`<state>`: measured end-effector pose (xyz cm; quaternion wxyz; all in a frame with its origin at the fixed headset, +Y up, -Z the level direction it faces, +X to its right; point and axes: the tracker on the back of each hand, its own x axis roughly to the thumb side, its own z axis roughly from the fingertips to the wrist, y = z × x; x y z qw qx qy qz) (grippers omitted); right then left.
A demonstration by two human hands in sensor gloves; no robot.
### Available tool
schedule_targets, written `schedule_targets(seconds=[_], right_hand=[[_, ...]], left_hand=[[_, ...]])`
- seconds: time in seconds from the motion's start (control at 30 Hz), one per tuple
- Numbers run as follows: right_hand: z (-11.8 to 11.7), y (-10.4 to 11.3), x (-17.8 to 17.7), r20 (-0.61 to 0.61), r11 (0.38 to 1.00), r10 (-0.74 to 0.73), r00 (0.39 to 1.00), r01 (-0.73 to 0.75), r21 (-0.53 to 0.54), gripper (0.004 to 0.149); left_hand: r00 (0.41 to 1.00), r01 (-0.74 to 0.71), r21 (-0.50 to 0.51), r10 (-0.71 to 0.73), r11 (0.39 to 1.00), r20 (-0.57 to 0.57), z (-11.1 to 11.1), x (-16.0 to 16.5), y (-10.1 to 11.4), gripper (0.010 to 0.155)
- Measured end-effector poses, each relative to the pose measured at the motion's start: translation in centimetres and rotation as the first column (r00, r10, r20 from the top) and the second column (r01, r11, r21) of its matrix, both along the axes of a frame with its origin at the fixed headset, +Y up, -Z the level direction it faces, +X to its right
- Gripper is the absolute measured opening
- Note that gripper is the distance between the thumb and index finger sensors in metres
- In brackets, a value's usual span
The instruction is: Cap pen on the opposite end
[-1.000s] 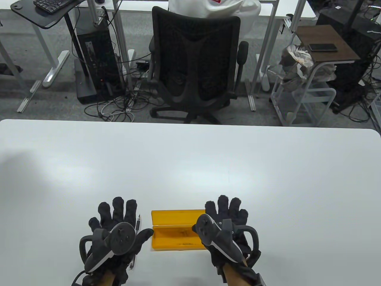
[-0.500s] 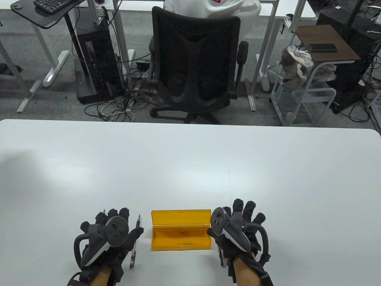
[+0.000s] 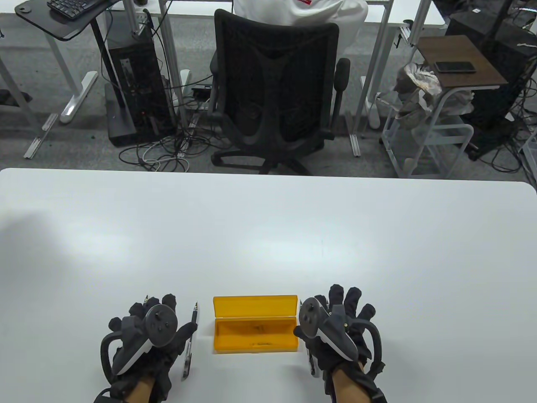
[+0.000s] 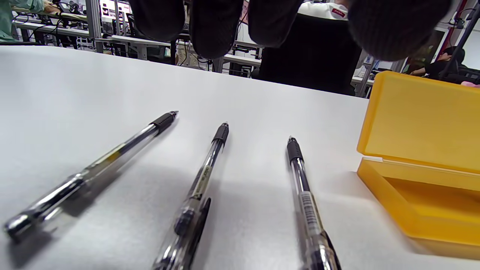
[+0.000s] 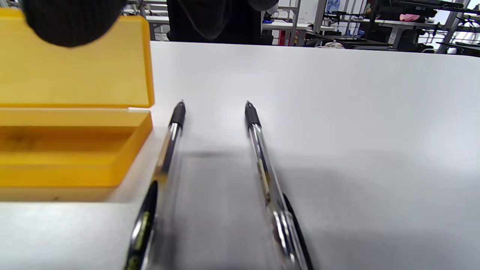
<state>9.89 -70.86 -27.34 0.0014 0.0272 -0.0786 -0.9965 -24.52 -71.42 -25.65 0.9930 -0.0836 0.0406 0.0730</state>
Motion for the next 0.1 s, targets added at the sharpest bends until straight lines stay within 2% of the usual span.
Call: schedule_targets(seconds=[0.1], right_hand=[[-0.03,0.03,-0.24,-0.019,1.000,-0.006,1.000,0.006,0.005,0.085]], left_hand=[[1.000,0.020,-0.022,-0.020,1.000,-0.012,-0.27,-0.13,-0.23,0.085]])
